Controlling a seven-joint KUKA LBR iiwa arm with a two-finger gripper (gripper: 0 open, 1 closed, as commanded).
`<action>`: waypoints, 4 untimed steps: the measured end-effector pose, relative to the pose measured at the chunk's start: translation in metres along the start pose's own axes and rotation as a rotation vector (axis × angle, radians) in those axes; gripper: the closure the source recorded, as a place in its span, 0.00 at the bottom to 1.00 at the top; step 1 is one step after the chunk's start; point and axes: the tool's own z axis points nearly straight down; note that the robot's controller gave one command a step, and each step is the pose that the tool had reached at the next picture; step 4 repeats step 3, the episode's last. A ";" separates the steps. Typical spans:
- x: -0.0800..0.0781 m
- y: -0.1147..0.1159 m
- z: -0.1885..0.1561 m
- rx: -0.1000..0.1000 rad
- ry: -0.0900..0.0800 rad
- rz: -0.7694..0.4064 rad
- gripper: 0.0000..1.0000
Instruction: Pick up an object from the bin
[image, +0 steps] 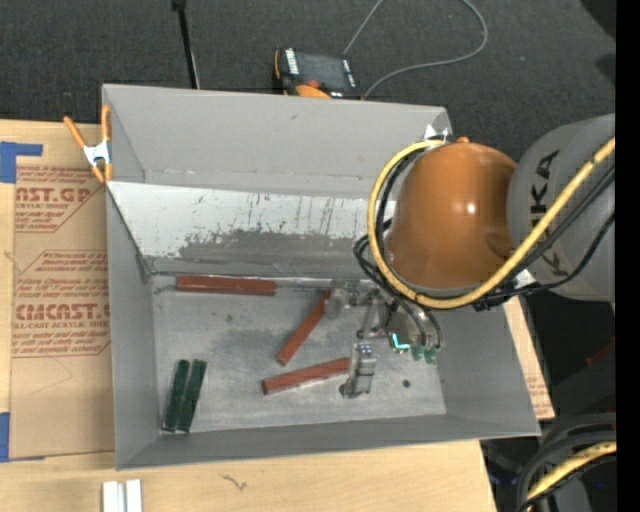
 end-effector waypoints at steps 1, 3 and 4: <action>-0.052 0.006 0.161 0.000 -0.002 -0.167 0.00; -0.081 -0.006 0.020 0.001 -0.017 -0.174 1.00; -0.081 -0.006 0.020 0.001 -0.017 -0.174 1.00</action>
Offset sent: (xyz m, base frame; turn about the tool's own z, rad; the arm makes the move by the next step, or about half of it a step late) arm 0.0522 0.0057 -0.1575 -0.1649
